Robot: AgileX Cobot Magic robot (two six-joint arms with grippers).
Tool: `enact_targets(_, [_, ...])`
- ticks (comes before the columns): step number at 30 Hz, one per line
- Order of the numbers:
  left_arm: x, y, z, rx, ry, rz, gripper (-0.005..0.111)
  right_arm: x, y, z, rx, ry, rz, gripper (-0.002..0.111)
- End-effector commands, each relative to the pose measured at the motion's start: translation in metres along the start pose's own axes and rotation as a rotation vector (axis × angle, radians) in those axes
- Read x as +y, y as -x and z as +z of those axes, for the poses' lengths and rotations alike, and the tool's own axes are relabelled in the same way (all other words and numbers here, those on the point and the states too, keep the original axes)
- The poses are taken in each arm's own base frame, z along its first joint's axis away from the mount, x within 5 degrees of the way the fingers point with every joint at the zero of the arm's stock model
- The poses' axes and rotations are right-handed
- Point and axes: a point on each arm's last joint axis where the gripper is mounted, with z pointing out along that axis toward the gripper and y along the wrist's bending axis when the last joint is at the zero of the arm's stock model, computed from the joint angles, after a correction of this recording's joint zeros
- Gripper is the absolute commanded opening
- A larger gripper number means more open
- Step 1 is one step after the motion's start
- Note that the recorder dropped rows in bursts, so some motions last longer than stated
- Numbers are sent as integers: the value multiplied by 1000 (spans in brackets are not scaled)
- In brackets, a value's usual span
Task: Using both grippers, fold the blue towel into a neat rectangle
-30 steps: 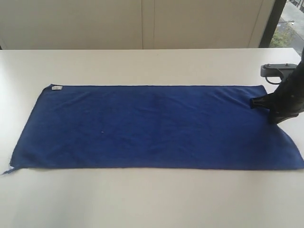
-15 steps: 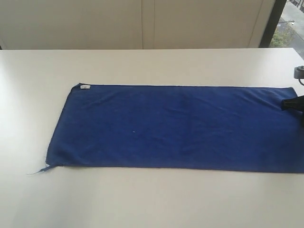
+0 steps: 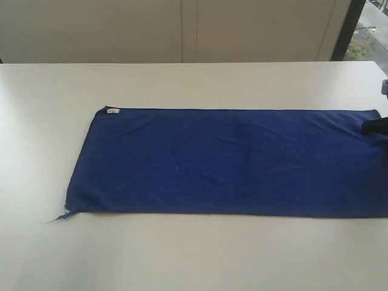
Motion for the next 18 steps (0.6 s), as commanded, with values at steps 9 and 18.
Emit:
enact_targets(9, [0, 1, -2, -10, 0, -8, 0, 7, 16, -97, -209, 16, 26, 1])
enact_targets(18, [0, 1, -2, -10, 0, -8, 0, 62, 14, -135, -281, 81, -88, 1])
